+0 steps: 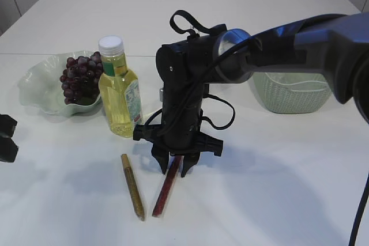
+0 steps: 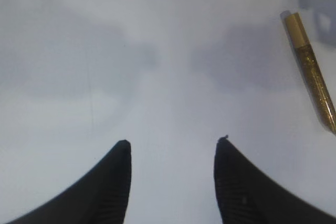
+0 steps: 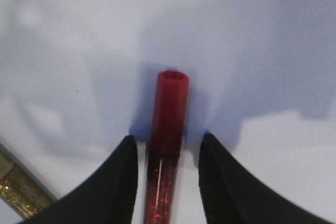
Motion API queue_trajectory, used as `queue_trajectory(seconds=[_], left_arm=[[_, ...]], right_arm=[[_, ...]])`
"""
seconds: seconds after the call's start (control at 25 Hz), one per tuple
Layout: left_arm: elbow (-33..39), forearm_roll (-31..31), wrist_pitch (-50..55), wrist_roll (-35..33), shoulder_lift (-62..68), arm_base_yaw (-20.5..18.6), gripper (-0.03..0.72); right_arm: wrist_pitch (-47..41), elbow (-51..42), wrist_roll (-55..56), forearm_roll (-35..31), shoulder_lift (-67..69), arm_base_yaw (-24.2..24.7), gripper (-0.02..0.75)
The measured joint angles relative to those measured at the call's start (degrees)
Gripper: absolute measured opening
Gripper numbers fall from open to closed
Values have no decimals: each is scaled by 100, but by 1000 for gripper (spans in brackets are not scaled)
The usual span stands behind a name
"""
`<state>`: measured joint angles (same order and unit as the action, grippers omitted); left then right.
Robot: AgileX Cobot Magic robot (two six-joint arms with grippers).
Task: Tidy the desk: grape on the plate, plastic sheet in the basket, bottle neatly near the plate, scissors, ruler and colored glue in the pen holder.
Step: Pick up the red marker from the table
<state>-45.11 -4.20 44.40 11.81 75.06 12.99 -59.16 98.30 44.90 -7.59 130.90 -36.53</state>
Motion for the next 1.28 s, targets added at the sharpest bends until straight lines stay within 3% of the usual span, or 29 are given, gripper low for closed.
queue_trajectory(seconds=[0.36,0.76,1.0,1.28], left_arm=[[0,0,0,0,0,0,366],[0,0,0,0,0,0,364],[0,0,0,0,0,0,363],[0,0,60,0,0,0,361]], right_arm=[[0,0,6,13,3,0,143],[0,90,-643,-223,-126,130,137],[0,183,-2052,-1313,-611,731,137],[-12,183,-4113,-3304,-989,1748,136]])
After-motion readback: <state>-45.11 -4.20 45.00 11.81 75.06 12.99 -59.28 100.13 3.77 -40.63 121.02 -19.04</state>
